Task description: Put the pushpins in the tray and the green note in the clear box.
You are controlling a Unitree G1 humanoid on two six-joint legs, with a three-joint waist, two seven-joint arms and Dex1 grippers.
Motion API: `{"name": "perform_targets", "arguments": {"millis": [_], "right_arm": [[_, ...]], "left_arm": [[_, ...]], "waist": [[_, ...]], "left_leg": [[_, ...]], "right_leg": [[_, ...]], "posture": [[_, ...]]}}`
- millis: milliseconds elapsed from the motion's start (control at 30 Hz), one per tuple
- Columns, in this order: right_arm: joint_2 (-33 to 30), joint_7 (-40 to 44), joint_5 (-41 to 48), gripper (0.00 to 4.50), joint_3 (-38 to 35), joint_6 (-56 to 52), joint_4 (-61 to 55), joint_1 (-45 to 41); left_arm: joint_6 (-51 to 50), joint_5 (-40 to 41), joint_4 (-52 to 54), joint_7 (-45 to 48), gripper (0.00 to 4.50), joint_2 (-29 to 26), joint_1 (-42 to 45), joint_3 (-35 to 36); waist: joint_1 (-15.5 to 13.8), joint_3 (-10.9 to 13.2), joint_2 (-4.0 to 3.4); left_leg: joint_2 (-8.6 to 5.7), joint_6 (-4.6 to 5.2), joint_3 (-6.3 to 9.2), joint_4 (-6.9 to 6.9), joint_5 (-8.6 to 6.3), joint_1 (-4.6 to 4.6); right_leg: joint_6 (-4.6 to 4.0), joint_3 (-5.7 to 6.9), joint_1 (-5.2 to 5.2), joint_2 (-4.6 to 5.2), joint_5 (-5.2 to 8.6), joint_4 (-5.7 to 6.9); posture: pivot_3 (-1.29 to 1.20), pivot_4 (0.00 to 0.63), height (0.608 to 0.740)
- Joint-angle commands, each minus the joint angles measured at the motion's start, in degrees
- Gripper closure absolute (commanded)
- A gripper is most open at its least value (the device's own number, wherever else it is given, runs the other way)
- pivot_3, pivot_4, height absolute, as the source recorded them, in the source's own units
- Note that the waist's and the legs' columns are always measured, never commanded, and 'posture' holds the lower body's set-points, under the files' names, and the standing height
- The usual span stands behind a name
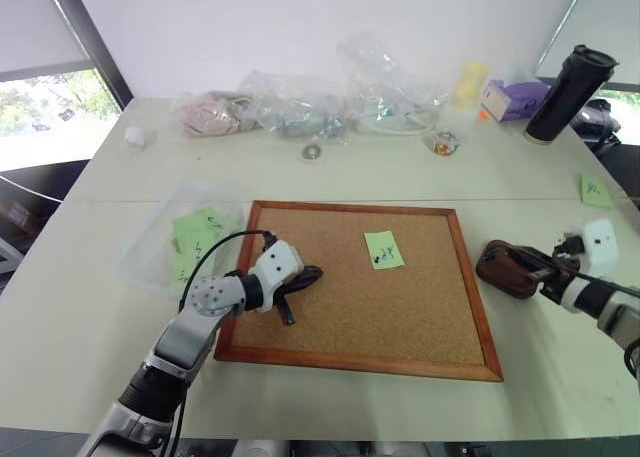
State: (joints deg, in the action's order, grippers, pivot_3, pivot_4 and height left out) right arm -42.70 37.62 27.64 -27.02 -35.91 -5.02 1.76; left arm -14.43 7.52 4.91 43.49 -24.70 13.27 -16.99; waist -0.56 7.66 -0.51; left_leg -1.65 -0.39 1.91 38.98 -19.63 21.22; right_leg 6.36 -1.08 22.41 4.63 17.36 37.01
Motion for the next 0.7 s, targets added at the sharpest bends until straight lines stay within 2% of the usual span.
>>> {"name": "perform_targets", "arguments": {"millis": [33, 233, 367, 500, 567, 700], "right_arm": [[0.4, 1.0, -0.8, 4.46, 0.5, 2.9, 1.1, -0.2], [1.3, 1.4, -0.7, 4.46, 0.9, 3.9, 3.4, 0.0], [1.3, 1.4, -1.2, 3.15, 1.1, 4.9, 4.2, 0.3], [0.9, 2.4, -1.8, 0.99, 1.5, 5.6, 4.3, 0.9], [0.8, 2.6, -1.9, 0.07, 1.3, 5.8, 4.2, 1.1], [0.2, 2.3, -0.8, 0.03, -0.2, 5.2, 3.0, 0.1]], "left_arm": [[-2.8, -2.0, -2.8, 1.3, 4.5, -0.7, -1.9, -2.8], [-3.0, -2.0, -2.4, 1.1, 4.5, -0.8, -2.0, -2.7], [-3.4, -1.9, -1.9, 0.9, 4.5, -1.0, -2.4, -2.5], [-3.5, -1.9, -1.7, 0.9, 4.5, -1.1, -2.5, -2.4], [-3.5, -1.9, -1.7, 1.0, 4.5, -1.1, -2.5, -2.4], [-3.4, -1.9, -1.8, 1.1, 4.5, -1.2, -2.4, -2.4]], "waist": [[0.0, 0.0, -0.03], [0.0, 0.0, -0.04], [0.0, 0.0, -0.06], [0.0, 0.0, -0.07], [0.0, 0.0, -0.07], [0.0, 0.0, -0.07]], "left_leg": [[0.0, 0.0, 0.0, 0.0, 0.0, -0.01], [0.0, -0.01, 0.0, 0.02, 0.01, -0.01], [0.0, -0.04, 0.01, 0.02, 0.02, -0.01], [0.0, -0.04, 0.01, 0.02, 0.02, -0.01], [0.0, -0.03, 0.01, 0.01, 0.01, -0.01], [0.0, -0.04, 0.01, 0.02, 0.02, -0.01]], "right_leg": [[0.0, 0.0, 0.0, -0.01, 0.0, 0.0], [0.0, 0.0, -0.02, -0.01, 0.0, 0.0], [0.0, 0.0, -0.01, -0.02, 0.0, 0.0], [0.0, 0.0, -0.01, -0.01, 0.0, 0.0], [0.0, 0.0, -0.01, -0.02, 0.0, 0.0], [0.0, 0.0, -0.01, -0.02, 0.0, 0.0]], "posture": [[0.0, 0.15, 0.74], [0.0, 0.15, 0.74], [0.0, 0.15, 0.74], [0.0, 0.15, 0.74], [0.0, 0.15, 0.74], [0.0, 0.15, 0.74]]}}
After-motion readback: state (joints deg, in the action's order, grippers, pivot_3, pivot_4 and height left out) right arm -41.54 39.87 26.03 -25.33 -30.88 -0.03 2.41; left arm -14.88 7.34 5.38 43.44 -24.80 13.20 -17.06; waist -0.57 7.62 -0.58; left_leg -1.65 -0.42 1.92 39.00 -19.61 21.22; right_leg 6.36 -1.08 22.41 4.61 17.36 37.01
